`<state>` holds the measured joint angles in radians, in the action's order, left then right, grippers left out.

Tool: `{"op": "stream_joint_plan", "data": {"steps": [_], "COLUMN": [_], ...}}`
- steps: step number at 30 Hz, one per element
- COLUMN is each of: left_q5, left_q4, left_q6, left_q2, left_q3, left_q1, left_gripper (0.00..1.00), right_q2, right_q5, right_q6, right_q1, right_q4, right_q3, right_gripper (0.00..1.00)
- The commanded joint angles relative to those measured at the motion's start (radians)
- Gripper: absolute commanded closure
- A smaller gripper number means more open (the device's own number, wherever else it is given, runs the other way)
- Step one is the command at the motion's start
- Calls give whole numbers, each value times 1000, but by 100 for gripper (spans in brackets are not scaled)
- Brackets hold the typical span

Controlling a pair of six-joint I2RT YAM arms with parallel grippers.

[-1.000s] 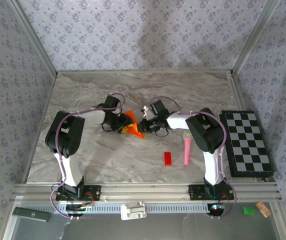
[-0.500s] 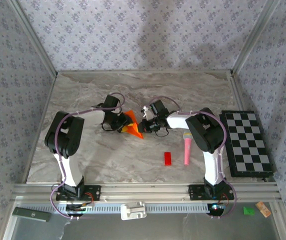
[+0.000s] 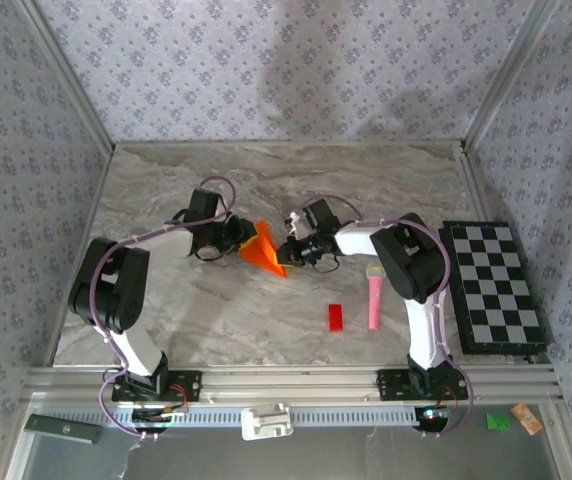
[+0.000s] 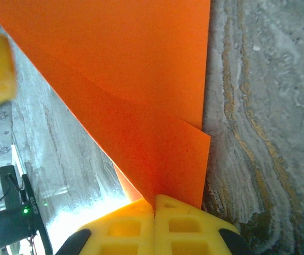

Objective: Fold a paper plane with a square sheet of paper (pick it up from the middle)
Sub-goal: Fourth fold the wing at the center of the table.

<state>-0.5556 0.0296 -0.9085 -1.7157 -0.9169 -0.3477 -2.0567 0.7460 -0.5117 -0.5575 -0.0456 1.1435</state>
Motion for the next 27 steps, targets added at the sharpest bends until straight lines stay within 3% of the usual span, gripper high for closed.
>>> {"op": "stream_joint_plan", "data": {"steps": [1, 10, 27], "left_q5": [-76, -94, -35], "left_q4": [146, 174, 135], "left_q6": [-4, 5, -23], "left_q2": [-22, -94, -169], "left_q3": [28, 11, -29], "left_q1": [-8, -47, -50], "left_gripper": [79, 86, 88], "right_q2": [-33, -36, -39], "right_q5": [12, 9, -34], "right_q6": [-29, -33, 23], "right_q1": [12, 13, 13], "right_q4": [13, 19, 86], "right_q3": [10, 11, 7], "right_gripper": [97, 96, 90]}}
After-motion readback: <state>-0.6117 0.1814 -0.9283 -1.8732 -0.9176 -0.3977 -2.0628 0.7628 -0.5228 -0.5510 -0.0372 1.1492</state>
